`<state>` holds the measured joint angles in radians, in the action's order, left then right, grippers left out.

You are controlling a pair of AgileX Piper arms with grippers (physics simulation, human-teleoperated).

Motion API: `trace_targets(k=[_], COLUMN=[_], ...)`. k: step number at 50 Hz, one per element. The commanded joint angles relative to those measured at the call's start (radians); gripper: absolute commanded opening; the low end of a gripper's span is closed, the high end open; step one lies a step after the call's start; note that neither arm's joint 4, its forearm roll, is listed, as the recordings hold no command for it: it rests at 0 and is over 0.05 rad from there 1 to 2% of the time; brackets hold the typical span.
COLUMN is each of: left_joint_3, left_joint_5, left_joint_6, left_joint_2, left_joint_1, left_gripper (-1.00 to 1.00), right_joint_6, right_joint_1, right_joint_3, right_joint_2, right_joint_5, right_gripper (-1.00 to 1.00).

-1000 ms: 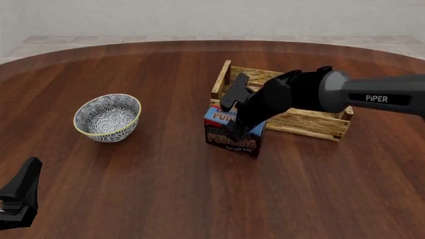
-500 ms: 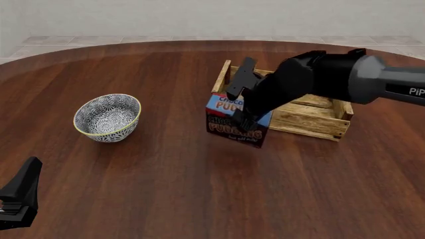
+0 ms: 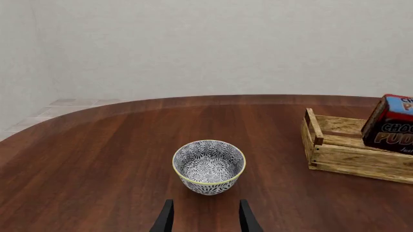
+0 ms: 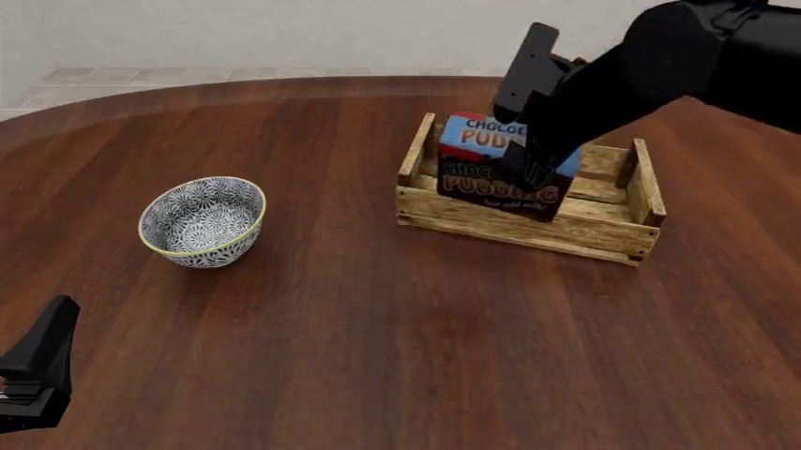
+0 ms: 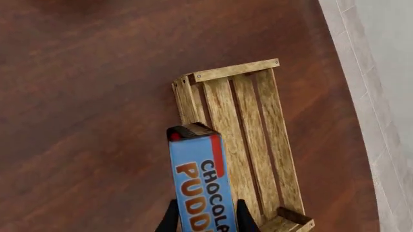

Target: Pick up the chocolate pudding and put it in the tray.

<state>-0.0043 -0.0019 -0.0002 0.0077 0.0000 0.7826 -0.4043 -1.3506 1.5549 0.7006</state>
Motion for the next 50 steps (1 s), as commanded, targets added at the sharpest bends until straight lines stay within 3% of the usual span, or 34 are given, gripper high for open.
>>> trace_targets(k=[1,18,50], left_joint_3=[0.000,0.000,0.000], left_joint_5=[0.000,0.000,0.000], left_joint_6=[0.000,0.000,0.000], left_joint_2=[0.000,0.000,0.000], left_joint_1=[0.000,0.000,0.000], left_gripper=[1.00,1.00,1.00], right_joint_6=[0.061,0.137,0.163], right_joint_1=[0.091,0.197,0.188], right_joint_3=[-0.044,-0.064,-0.132], right_joint_2=[-0.052,-0.030,0.134], right_joint_5=[0.051,-0.008,-0.117], right_gripper=[-1.00,-1.00,-1.00])
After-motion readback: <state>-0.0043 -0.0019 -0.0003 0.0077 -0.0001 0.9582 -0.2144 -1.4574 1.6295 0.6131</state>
